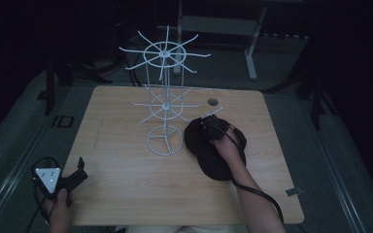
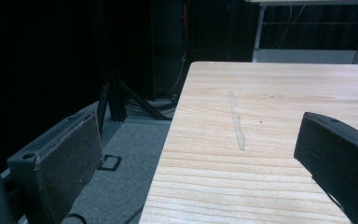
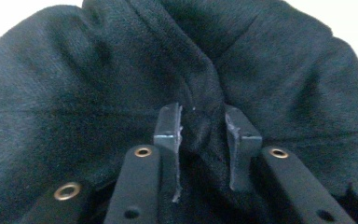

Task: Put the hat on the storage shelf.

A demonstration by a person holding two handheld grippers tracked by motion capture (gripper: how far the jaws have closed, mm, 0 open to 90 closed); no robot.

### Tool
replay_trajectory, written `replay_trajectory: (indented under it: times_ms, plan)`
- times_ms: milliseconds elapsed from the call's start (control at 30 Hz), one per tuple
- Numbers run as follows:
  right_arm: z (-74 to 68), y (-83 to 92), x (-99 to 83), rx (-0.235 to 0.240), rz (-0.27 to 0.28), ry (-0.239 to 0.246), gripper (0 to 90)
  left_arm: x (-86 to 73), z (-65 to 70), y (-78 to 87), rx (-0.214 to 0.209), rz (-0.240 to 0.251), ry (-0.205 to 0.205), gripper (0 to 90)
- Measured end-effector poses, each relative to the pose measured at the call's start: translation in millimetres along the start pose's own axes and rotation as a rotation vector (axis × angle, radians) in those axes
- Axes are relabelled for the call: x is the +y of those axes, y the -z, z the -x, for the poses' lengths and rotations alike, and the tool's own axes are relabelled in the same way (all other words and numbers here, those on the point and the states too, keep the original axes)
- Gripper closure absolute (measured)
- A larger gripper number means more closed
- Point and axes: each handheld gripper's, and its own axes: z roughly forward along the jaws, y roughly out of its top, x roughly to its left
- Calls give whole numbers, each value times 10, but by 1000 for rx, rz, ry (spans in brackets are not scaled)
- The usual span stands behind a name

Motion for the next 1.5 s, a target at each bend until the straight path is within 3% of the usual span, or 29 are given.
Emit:
replay_trajectory:
  times_ms: [200, 367, 867, 933, 1233, 1500]
  plan:
    - [70, 237, -34, -9, 146, -55, 728, 0, 1, 0, 3, 1, 0, 13]
    - [128, 400, -89, -18, 220, -85, 733, 0, 4, 1, 5, 2, -2, 13]
    - [317, 1005, -323, -27, 369, -113, 734, -1, 10, 4, 12, 3, -5, 13]
    - [369, 1211, -394, -27, 420, -129, 734, 0, 8, 1, 11, 1, -2, 13]
    - [406, 1631, -557, -39, 548, -178, 734, 0, 11, 2, 14, 1, -5, 13]
    - [437, 1946, -577, -43, 620, -172, 734, 0, 13, 3, 14, 2, -9, 13]
